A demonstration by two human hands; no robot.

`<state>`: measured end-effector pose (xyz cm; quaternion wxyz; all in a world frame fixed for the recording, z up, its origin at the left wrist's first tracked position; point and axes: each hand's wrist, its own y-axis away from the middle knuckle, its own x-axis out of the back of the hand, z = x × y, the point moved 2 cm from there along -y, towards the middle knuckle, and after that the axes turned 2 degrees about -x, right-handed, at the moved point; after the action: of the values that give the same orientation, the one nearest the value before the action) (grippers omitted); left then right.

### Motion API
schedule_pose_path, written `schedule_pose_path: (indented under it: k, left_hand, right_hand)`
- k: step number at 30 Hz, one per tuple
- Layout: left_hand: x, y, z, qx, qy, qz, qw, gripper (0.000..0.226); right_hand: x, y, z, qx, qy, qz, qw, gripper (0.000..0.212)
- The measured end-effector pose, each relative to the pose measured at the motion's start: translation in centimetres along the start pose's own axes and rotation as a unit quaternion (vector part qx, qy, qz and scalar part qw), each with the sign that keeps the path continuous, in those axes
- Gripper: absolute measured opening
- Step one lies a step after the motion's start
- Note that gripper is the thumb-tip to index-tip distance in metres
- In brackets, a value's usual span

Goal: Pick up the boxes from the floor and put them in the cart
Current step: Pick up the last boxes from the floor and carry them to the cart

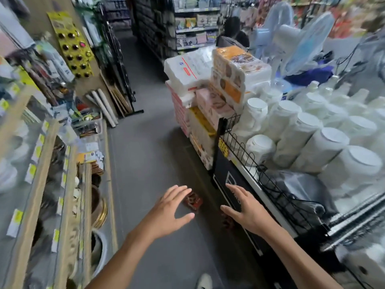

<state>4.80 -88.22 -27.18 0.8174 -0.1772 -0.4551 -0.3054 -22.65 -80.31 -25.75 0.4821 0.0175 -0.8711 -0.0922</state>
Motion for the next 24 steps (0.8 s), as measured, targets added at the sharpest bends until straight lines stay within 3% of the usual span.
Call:
schedule_pose_path:
  k: [12, 24]
  left_hand:
    - [0.0, -17.4, -7.6, 0.019, 0.027, -0.044, 0.998, 0.08]
    - [-6.5, -31.2, -19.1, -0.007, 0.075, -0.132, 0.988, 0.077]
  right_hand:
    - [2.5, -15.2, 6.7, -0.061, -0.03, -0.008, 0.998, 0.08]
    - [-2.7, -26.0, 11.7, -0.207, -0.059, -0.059, 0.975, 0.073]
